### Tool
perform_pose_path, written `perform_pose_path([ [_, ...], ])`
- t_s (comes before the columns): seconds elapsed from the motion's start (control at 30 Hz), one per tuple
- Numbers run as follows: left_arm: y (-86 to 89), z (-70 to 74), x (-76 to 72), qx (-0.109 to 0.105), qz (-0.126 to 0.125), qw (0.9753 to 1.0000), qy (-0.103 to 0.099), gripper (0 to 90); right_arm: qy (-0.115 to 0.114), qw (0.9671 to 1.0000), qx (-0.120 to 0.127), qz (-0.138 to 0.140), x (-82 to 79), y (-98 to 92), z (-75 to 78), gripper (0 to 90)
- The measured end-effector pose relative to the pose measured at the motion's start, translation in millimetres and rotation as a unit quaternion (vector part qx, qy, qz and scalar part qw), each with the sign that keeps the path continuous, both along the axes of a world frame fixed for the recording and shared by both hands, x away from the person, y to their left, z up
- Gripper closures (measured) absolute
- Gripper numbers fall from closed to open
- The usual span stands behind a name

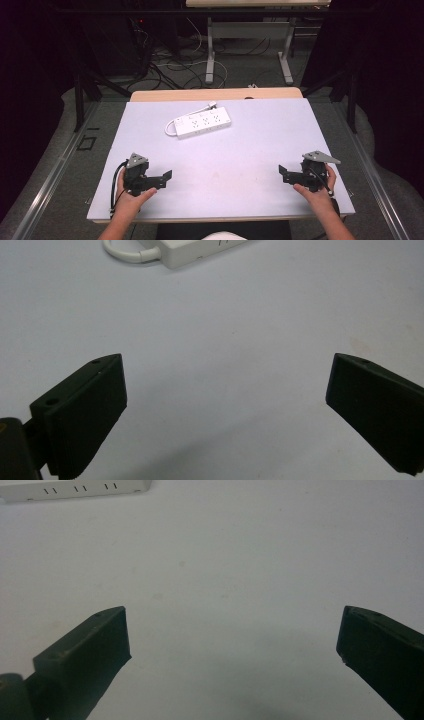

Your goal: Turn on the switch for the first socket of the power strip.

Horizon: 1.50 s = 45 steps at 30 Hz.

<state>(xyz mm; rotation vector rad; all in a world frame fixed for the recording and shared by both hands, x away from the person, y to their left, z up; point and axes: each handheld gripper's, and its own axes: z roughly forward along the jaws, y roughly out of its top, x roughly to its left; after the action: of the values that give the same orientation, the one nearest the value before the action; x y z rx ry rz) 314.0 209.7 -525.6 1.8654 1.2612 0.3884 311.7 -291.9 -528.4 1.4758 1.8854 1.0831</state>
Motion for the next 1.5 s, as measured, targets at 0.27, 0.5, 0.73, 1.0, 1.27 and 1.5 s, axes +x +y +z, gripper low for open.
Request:
perform_pose_path([
  [0.27,-2.8,3.9,3.3,-0.001,-0.006,1.0000,0.006,9.1,0.001,1.0000,-0.002,-0.004,0.7,2.4,-0.8,0.3],
  [0.5,-9.9,6.8,7.7,-0.001,-0.003,1.0000,0.007,12.8,-0.001,1.0000,-0.006,-0.002,1.3,3.8,-1.5,0.3],
  [0.73,-16.9,14.4,14.1,0.000,-0.002,0.9999,0.014,16.0,0.002,1.0000,-0.002,0.001,1.3,5.0,-1.5,0.2],
  [1.0,-28.3,28.8,26.2,-0.002,-0.004,0.9999,0.012,20.5,0.005,1.0000,-0.002,-0.001,2.3,3.9,-2.8,0.3],
  [1.27,-34.7,42.1,36.9,0.002,-0.001,0.9999,0.013,26.9,0.007,1.0000,0.001,-0.004,2.0,3.6,-2.7,0.2],
  [1.5,-40.2,53.0,46.2,0.008,0.002,0.9998,0.016,31.2,0.006,1.0000,0.001,-0.004,2.3,3.4,-3.3,0.2],
])
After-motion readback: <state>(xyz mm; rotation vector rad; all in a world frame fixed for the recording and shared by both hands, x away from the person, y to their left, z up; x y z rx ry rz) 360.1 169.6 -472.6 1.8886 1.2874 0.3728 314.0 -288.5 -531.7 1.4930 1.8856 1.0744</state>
